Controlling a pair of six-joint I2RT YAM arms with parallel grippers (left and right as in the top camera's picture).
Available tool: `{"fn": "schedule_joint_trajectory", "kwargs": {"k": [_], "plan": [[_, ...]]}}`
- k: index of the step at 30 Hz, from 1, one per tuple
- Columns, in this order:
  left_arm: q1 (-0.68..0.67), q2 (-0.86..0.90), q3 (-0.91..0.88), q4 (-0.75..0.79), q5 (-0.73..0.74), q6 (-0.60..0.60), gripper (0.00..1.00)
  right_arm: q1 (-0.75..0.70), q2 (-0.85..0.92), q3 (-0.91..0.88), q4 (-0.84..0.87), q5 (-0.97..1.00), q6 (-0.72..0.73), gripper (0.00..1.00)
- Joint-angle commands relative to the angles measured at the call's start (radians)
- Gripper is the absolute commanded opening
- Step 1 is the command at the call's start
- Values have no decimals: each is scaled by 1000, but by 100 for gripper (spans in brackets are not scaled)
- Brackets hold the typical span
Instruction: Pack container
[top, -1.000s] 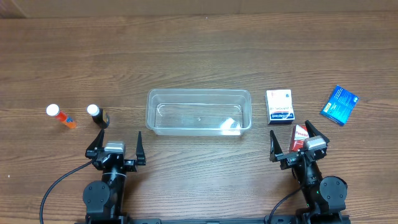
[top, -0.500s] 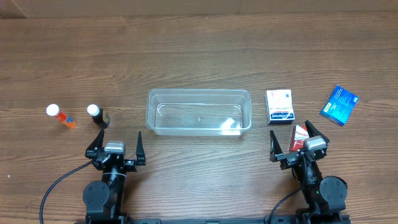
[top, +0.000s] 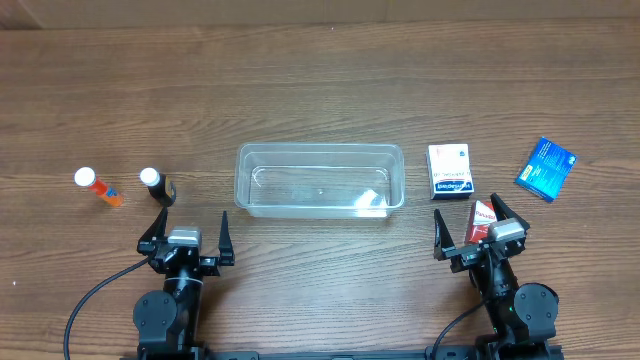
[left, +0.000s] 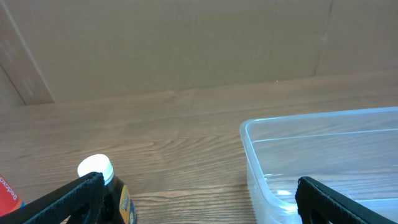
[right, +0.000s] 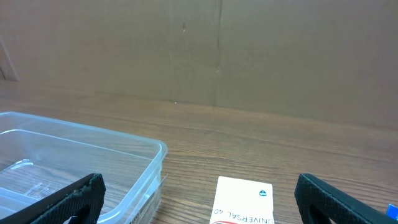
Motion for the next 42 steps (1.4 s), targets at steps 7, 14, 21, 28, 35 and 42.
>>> {"fn": "schedule_joint_trajectory", "kwargs": {"k": [7,14,21,28,35,42], "plan": [[0,-11,-3,-2,-14,-21,100,-3,-10,-10,50,2,-4,100],[0,-11,-3,-2,-15,-21,100,-3,-10,-10,7,2,-4,100],[0,-11,-3,-2,-14,-22,100,-3,-10,-10,7,2,-3,100],[0,-11,-3,3,-11,-21,100,-3,-10,-10,6,1,51,100],[0,-11,31,0,48,-306,100,-3,-9,3,7,-5,233,100],[0,56,267,-35,20,-324,100,-3,104,151,-3,22,230,100]]}}
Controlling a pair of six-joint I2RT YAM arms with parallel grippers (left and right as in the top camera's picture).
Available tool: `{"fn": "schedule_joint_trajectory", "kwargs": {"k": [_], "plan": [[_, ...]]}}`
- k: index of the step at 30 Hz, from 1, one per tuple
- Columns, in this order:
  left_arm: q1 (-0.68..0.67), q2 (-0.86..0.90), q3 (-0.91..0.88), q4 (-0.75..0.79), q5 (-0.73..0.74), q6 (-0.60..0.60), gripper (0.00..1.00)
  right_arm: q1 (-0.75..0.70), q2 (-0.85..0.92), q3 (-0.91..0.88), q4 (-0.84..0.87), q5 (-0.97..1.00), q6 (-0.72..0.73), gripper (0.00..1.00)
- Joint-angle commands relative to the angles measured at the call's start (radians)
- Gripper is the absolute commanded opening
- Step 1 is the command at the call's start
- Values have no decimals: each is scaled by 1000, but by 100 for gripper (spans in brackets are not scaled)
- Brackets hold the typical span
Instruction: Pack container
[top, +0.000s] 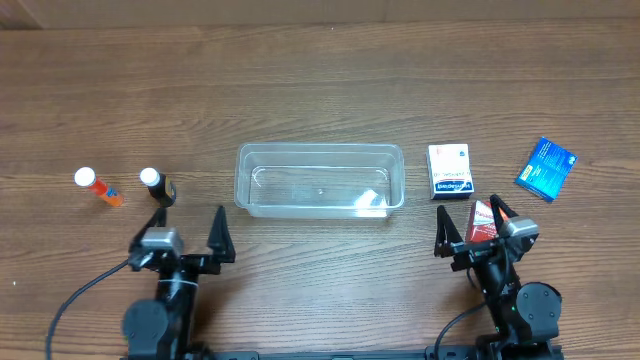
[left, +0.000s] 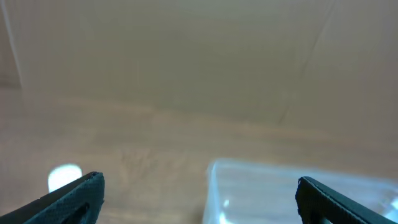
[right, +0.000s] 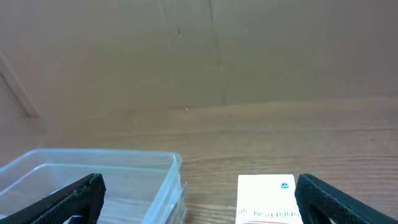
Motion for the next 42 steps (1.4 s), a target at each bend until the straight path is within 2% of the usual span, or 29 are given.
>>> {"fn": "schedule_joint_trajectory", "kwargs": {"k": [1,8,12,16,19,21,26,28,34,42], "plan": [[0,90,190,-25,-27,-37,100,-3,103,143,-18,17,15,100],[0,450,531,-231,-31,-3,100,-3,463,440,-185,24,15,100],[0,730,801,-558,-28,10,100,-3,715,655,-402,24,-9,100],[0,974,1028,-883,-27,79,100,-3,948,899,-713,24,-8,100],[0,1135,1181,-1114,-26,97,100,-3,1080,1054,-920,24,-11,100],[0,1225,1258,-1252,-24,97,100,-3,1139,1130,-999,24,-11,100],[24,1296,1318,-1295,-41,97,100,-3,1146,1138,-998,59,-11,100],[74,1330,1369,-1294,-82,96,100,-3,1146,1136,-1008,58,-11,100],[210,1471,1452,-1271,-87,74,100,-3,1170,1132,-1002,57,-10,100],[229,1722,1452,-1204,-164,74,100,-3,1229,1132,-1001,58,-7,100]]}}
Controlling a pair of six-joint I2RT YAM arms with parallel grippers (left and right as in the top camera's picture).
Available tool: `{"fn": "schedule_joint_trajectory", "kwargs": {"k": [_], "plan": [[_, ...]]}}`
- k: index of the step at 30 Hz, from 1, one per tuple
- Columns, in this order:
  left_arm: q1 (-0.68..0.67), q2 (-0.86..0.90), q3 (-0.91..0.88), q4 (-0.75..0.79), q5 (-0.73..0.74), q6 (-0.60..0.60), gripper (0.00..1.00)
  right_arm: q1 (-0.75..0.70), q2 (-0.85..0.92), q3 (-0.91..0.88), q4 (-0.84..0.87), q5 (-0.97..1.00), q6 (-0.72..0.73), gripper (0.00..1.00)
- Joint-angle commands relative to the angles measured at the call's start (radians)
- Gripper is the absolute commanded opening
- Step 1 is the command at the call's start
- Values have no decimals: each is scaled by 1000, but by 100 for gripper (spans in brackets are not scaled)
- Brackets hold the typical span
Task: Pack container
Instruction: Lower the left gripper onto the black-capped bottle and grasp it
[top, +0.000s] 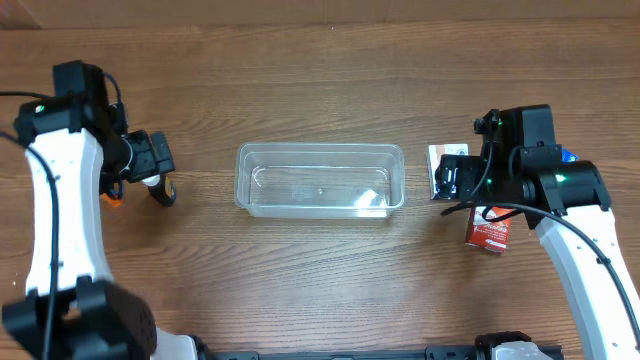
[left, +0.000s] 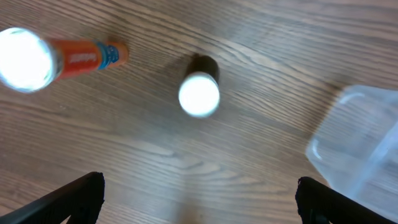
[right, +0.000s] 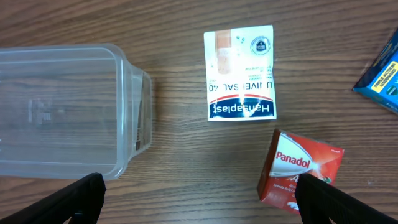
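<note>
A clear plastic container (top: 320, 180) stands mid-table with nothing in it. Left of it are a black bottle with a white cap (left: 199, 93) and an orange bottle with a white cap (left: 81, 56). My left gripper (left: 199, 205) hangs open above them, looking down, nearer than the black bottle. Right of the container lie a white Hansaplast box (right: 240, 71), a red Panadol box (right: 298, 168) and a blue packet (right: 382, 74). My right gripper (right: 199, 202) hangs open above the table. The container is at its left finger and the Panadol box at its right finger.
The wooden table (top: 320, 80) stretches bare behind the container. In the overhead view the left arm (top: 60, 200) covers most of the orange bottle. The right arm (top: 580, 250) covers part of the Hansaplast box and most of the blue packet.
Both arms have risen from the table's near edge and now reach over it, with the wrist cameras looking down. Left is over the bottles, right over the boxes. Nothing on the table moved.
Both grippers first sat low and open at the near edge, facing the container. Then the left had turned slightly leftward and the right had tilted a little. Now both hang open over the objects at either side.
</note>
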Motion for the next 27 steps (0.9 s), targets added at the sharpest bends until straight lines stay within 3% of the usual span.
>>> {"fn": "schedule_joint_trajectory", "kwargs": {"k": [1,7,12,20,24,27], "plan": [[5,93,18,31,-40,-7,100,-3,2,25,6,6,1,100],[5,189,18,86,-40,-6,98,-3,2,25,6,6,1,100],[5,230,16,103,-39,-6,77,-3,2,25,5,6,1,100],[5,244,8,122,-39,-7,81,-3,2,25,5,6,0,100],[4,254,8,121,-29,-7,72,-3,2,25,5,6,0,100],[5,270,8,118,-28,-6,72,-3,2,25,5,6,0,100]]}}
